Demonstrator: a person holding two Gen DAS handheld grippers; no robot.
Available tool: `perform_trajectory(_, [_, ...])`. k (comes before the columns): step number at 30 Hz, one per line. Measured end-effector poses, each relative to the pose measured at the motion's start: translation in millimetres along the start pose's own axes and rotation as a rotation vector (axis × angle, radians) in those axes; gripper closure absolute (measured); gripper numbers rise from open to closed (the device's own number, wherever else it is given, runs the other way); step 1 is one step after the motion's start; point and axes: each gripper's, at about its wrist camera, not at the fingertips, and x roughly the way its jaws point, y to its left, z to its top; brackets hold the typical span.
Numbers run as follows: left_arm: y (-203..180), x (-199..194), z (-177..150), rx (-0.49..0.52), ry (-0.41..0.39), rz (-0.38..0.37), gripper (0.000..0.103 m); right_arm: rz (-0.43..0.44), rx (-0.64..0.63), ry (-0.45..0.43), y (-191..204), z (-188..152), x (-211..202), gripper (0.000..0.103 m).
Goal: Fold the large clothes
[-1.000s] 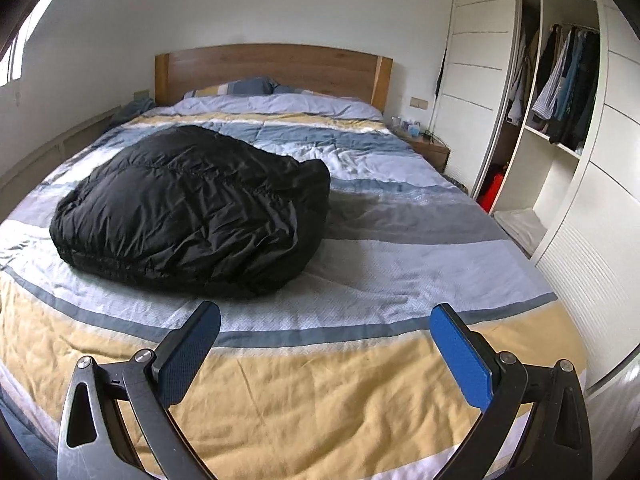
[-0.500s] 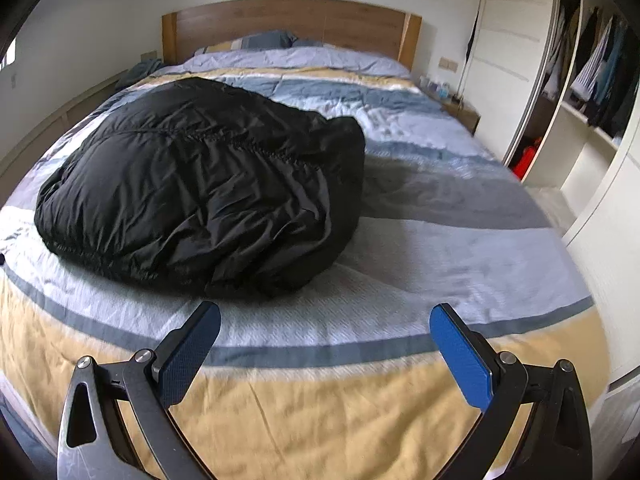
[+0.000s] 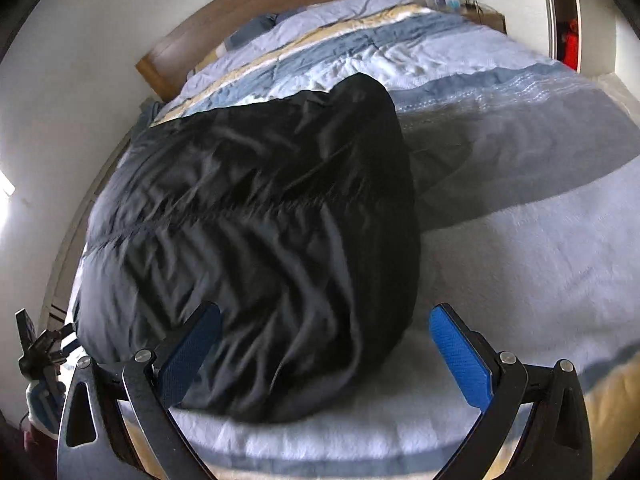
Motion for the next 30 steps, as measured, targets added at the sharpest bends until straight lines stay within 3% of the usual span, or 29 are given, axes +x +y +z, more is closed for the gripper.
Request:
perform_trajectory(4, [3, 23, 21, 0.000, 0.023, -0.025, 0.016, 0.015, 0.027, 0.047, -10, 18, 23, 0.000])
perform_trajectory(7, [8, 40, 34, -0.020, 0.064, -0.087, 0.016, 0.053, 0.062, 0.097, -20, 24, 40, 0.000])
perform_trajectory(17, [21, 95, 68, -0.097, 0.153, -0.336, 0.016, 0.347, 0.251, 0.220, -56, 21, 100, 0.000])
perform_trajectory(26, [-9, 147, 72, -0.099, 0.294, -0.574, 0.007, 0.521, 0.210, 0.265, -34, 28, 140, 0.000])
perform_trajectory(30, [-10, 161, 73, -0.132, 0.332, -0.601, 0.007, 0.581, 0.191, 0.257, -27, 27, 150, 0.000])
